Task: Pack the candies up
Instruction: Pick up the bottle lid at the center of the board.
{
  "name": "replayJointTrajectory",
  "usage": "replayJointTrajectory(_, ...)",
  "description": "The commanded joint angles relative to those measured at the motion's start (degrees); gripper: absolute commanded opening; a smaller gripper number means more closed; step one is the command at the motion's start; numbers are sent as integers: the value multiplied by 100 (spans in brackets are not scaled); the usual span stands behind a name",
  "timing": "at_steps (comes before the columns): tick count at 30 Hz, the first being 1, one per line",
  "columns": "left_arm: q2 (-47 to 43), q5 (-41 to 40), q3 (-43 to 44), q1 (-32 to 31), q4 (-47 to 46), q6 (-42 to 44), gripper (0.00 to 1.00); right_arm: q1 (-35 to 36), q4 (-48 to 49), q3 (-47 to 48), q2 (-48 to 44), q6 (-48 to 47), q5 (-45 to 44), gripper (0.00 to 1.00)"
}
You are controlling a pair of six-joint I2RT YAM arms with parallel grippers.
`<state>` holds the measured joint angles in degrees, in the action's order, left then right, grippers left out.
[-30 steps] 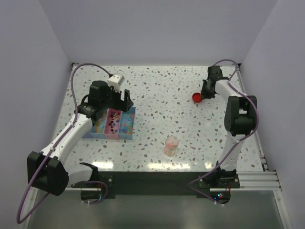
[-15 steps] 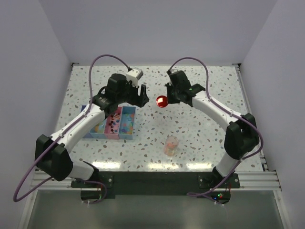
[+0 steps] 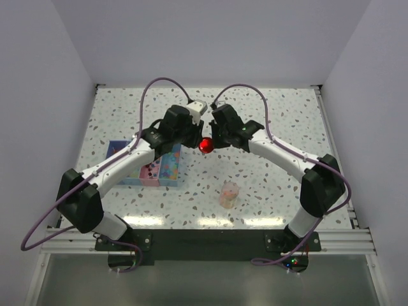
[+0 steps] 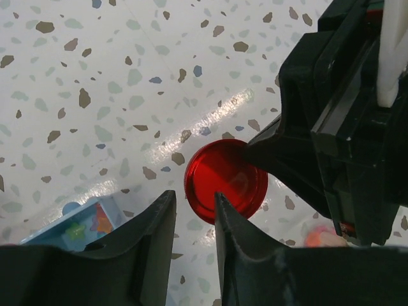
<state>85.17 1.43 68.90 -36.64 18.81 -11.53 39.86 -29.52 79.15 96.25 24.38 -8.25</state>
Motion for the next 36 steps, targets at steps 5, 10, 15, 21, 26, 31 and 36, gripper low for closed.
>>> replayJointTrajectory(5,167,-397,185,-115,18,-165,31,92,183,-146,-396,216,-247,0)
replayJointTrajectory(10,255,-477,141,-133,-18,-192,30,101,218,-260,-510,260,-282,0)
replayJointTrajectory(15,351,-372,114,-167,-97,-244,30,110,236,-295,-537,269,-282,0)
replayJointTrajectory(21,457,-301,115,-212,-149,-262,31,128,245,-295,-502,269,-300,0)
replayJointTrajectory(26,562,-337,88,-220,-123,-271,24,145,262,-278,-502,260,-309,0)
replayJointTrajectory(31,589,-415,71,-229,-132,-227,0,145,446,-400,-624,234,-291,1)
replayJointTrajectory(36,378,-293,-166,-124,-526,-218,0,145,789,-620,-905,111,51,13)
